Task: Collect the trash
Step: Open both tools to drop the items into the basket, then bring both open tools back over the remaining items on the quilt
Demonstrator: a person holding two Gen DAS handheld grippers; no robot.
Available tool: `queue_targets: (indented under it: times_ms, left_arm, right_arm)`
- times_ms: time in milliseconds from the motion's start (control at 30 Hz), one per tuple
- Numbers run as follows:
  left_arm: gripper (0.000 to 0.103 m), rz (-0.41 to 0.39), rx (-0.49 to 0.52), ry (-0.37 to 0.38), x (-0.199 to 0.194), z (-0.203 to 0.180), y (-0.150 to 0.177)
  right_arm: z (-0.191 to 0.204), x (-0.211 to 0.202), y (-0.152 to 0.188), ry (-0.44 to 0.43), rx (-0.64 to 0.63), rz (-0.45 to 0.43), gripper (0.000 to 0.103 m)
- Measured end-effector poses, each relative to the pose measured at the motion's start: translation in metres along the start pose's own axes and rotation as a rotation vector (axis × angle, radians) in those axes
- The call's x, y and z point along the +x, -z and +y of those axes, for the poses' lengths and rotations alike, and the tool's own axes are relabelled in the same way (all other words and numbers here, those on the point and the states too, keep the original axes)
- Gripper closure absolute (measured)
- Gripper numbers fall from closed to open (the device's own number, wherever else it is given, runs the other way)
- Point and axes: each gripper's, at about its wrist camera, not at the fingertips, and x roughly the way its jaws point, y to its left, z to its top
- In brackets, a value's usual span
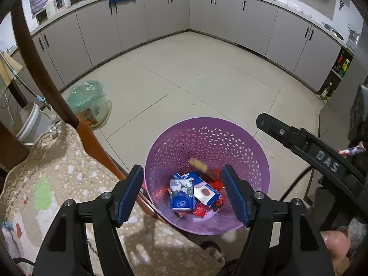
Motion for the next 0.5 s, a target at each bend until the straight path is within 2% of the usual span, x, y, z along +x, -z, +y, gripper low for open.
queue_targets:
  times_ms: [267,500]
  left_arm:
    - [0.025,-0.056,-0.003,-0.064,-0.040,0.008,0.014]
    - [0.019,-0.104,-0.084,-0.114,-0.074,0.043,0.037]
  right_arm:
    - [0.011,-0.002,0.003,0.010,-0.041,-0.006,0.021]
    - [0.053,-0.005,0.018,0.000,-0.187,-0.036,0.015]
